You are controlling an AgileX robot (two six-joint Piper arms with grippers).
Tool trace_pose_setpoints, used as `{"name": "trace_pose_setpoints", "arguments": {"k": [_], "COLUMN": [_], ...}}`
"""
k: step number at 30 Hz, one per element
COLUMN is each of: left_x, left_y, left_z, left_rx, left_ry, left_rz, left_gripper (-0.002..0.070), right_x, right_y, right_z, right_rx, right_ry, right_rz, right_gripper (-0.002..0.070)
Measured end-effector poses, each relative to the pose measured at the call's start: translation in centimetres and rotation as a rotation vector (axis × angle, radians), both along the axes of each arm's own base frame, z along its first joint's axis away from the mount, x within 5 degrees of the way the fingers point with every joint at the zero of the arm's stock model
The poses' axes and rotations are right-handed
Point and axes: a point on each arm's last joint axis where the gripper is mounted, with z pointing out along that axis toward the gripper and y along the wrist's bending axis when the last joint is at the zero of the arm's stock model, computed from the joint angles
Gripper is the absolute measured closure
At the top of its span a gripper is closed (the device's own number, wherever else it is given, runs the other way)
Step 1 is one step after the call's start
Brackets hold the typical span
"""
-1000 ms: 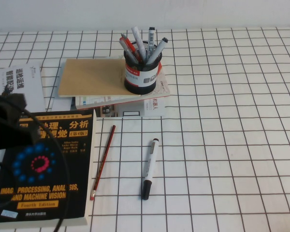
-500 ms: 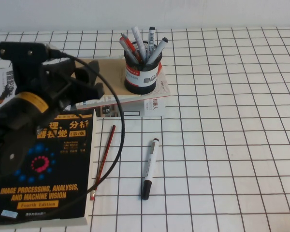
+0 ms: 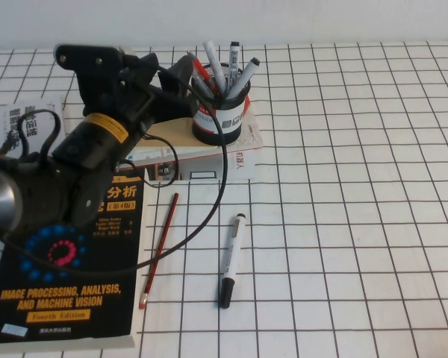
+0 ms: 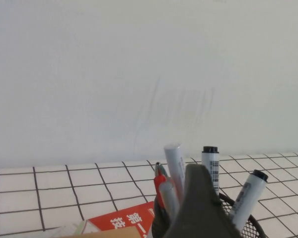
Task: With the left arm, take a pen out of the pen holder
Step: 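Take a marker out of the pen holder and lay it on the table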
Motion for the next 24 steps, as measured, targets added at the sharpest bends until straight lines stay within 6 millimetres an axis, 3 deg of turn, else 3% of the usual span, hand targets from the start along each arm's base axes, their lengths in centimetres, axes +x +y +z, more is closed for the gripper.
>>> {"name": "trace_pose_setpoints", "arguments": {"k": [10,24], "left_x": [2.8,6.3], "left_y": [-0.8,-2.1], "left_z": [-3.6,-5.6], "left_rx": [-0.059,-0.208], "left_ry": [0.030,0.076], "left_rz": [0.047,0.040], "left_gripper": [0.0281,0.0281], "right_x": [0.0,0.0], "right_y": [0.0,0.0], "right_z": [0.0,0.0], "right_rx": [0.000,0.000], "right_ry": [0.000,0.000], "right_rz": [0.000,0.000], "right_gripper": [0.0692,0.0693]}}
